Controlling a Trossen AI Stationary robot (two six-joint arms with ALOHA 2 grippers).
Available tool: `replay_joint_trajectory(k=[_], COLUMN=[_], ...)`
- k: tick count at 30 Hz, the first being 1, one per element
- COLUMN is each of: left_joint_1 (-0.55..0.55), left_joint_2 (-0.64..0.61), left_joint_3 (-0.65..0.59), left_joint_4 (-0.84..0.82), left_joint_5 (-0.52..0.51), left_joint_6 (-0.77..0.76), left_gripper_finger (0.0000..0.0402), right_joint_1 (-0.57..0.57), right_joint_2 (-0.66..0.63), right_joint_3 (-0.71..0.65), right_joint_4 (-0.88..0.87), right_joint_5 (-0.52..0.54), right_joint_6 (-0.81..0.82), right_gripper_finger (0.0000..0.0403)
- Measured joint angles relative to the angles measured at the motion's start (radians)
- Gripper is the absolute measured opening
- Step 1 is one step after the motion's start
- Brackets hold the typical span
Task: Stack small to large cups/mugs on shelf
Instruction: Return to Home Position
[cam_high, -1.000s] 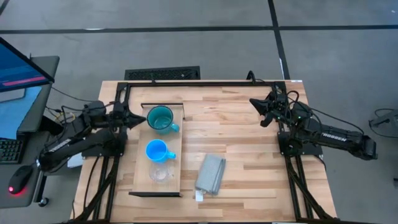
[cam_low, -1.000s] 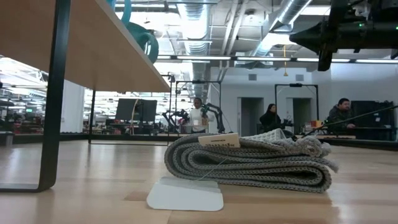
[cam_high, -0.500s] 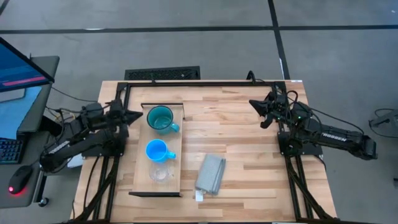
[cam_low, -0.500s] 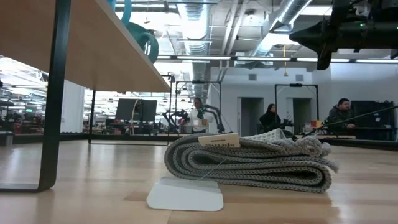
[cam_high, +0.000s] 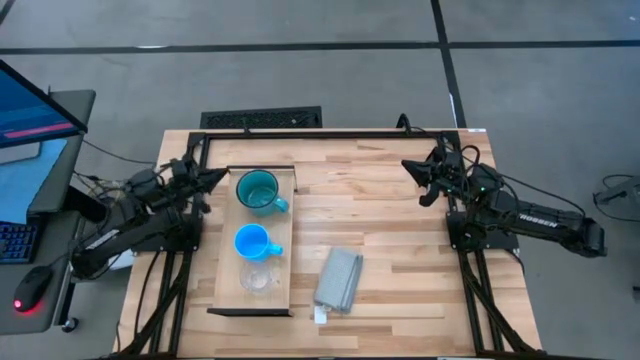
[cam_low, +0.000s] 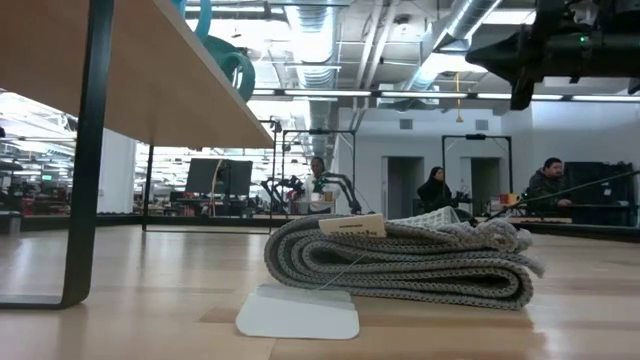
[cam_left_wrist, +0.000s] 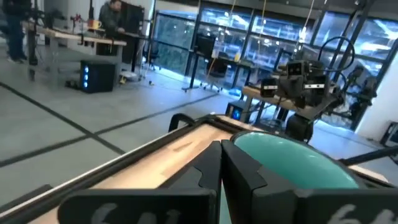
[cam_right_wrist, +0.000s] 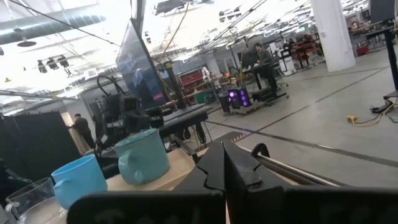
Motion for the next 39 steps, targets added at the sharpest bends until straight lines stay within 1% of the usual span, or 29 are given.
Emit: replay_joint_trajectory(k=[2, 7, 16, 29, 33, 36, 39], left_joint_1=[0.0, 0.0, 0.0, 0.0, 0.0, 0.0, 0.0], left_joint_2=[0.001, 0.001, 0.0, 0.0, 0.0, 0.001, 0.0], left_joint_3=[-0.046, -0.095, -0.118, -0.119, -0.172, -0.221, -0.23], left_joint_4=[0.059, 0.07, 0.061, 0.078, 0.12, 0.204, 0.226], left_joint_5=[-0.004, -0.019, -0.075, -0.122, -0.121, -0.104, -0.098], left_joint_6=[0.0, -0.021, 0.006, 0.043, 0.039, 0.025, 0.036], left_gripper_finger=[0.0, 0.0, 0.0, 0.0, 0.0, 0.0, 0.0], right_joint_1=[0.0, 0.0, 0.0, 0.0, 0.0, 0.0, 0.0], right_joint_2=[-0.007, -0.036, -0.083, -0.098, -0.098, -0.098, -0.098], right_joint_3=[0.0, 0.0, 0.001, 0.001, -0.037, -0.091, -0.126], right_joint_4=[-0.002, -0.009, -0.093, -0.112, -0.067, 0.025, 0.063], right_joint_5=[0.0, 0.0, -0.007, -0.007, -0.006, -0.006, -0.017], right_joint_6=[0.0, 0.0, -0.015, -0.061, -0.072, -0.061, -0.053], right_gripper_finger=[0.0012, 0.0012, 0.0012, 0.0012, 0.0012, 0.0012, 0.0012])
